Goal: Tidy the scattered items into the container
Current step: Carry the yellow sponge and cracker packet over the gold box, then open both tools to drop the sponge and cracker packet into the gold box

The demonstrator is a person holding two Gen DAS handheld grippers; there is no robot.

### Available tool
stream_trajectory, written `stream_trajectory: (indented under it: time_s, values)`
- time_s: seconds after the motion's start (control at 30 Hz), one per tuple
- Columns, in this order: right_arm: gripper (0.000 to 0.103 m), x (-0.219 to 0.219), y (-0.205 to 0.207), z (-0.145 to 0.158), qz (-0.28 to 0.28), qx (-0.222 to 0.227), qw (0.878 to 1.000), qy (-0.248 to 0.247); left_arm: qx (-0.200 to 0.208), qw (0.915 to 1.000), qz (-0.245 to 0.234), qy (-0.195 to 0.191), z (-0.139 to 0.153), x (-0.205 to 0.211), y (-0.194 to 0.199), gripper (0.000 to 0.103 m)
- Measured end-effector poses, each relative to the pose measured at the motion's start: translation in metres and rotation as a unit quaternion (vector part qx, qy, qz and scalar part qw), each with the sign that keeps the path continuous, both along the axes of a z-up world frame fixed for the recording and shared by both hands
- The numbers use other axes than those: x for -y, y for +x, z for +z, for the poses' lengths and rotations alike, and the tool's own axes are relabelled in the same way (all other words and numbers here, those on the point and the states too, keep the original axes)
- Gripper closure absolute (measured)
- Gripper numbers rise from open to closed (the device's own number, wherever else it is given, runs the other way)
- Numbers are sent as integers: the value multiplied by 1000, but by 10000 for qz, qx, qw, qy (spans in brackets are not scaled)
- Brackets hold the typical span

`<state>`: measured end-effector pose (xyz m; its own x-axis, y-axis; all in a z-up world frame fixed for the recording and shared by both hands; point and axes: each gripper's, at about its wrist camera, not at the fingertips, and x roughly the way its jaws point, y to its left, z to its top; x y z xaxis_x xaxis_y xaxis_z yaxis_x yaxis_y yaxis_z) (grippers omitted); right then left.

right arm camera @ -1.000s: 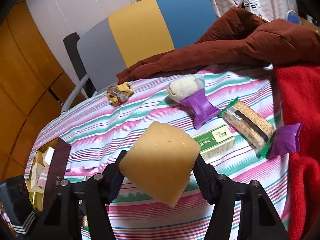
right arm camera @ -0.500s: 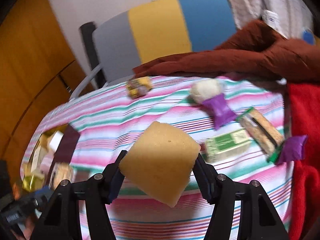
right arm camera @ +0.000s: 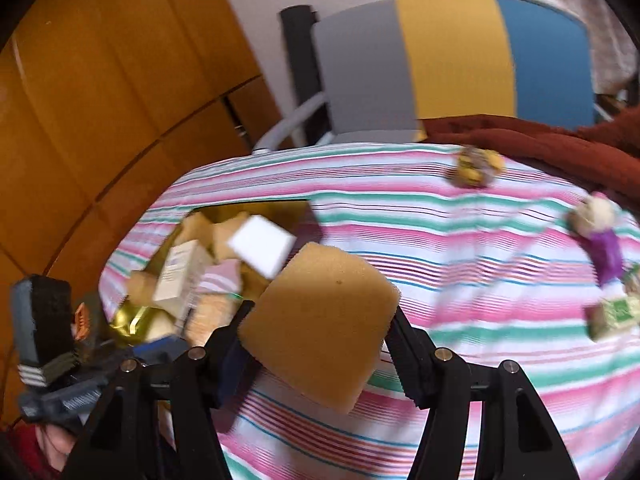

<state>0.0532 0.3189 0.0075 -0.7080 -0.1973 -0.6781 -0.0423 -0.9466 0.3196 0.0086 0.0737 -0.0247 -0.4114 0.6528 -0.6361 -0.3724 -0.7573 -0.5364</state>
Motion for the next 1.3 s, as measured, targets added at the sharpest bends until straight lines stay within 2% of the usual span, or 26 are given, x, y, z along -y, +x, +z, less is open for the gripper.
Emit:
stream_trajectory:
  time_s: [0.23,0.53,0.7,0.77,0.87,1.07,1.3]
  values:
    - [39,63,-44,3,603,95,9980,180,425,9990,-99,-122,-22,5,-13,71]
    - [38,89,-80,-14,627,374,9970,268,366,9989,-124,-253,-29,3,-16,71]
    - [33,100,-94,-24,686,553,9955,334,390,9981,-81,-470,-30,2,-20,69]
    - [30,100,-94,-24,613,515,9962,350,385,9980,-48,-493,-27,4,-18,60]
    - [25,94,-88,-20,508,390,9977,231,364,9988,-82,-317,-21,9,-14,51]
    - [22,81,-76,-10,329,257,9991,52,314,9992,58,-226,-13,13,-7,50]
    - [22,69,-62,-4,152,133,9997,-134,-81,9992,131,-371,5,15,6,49]
